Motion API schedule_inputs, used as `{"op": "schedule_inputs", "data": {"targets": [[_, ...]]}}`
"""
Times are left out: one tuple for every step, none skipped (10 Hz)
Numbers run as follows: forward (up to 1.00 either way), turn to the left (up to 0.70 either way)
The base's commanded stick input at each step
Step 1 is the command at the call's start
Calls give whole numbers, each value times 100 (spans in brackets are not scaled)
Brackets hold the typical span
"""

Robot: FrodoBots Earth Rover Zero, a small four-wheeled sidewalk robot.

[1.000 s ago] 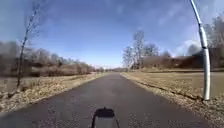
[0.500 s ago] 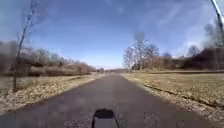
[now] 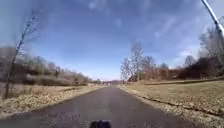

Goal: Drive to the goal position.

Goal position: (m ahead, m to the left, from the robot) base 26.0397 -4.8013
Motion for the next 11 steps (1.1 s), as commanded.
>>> {"op": "schedule_inputs", "data": {"targets": [[100, 8], [100, 8], [100, 8], [100, 8], [100, 8], [100, 8], [100, 8], [100, 8], [100, 8], [100, 8], [100, 8]]}}
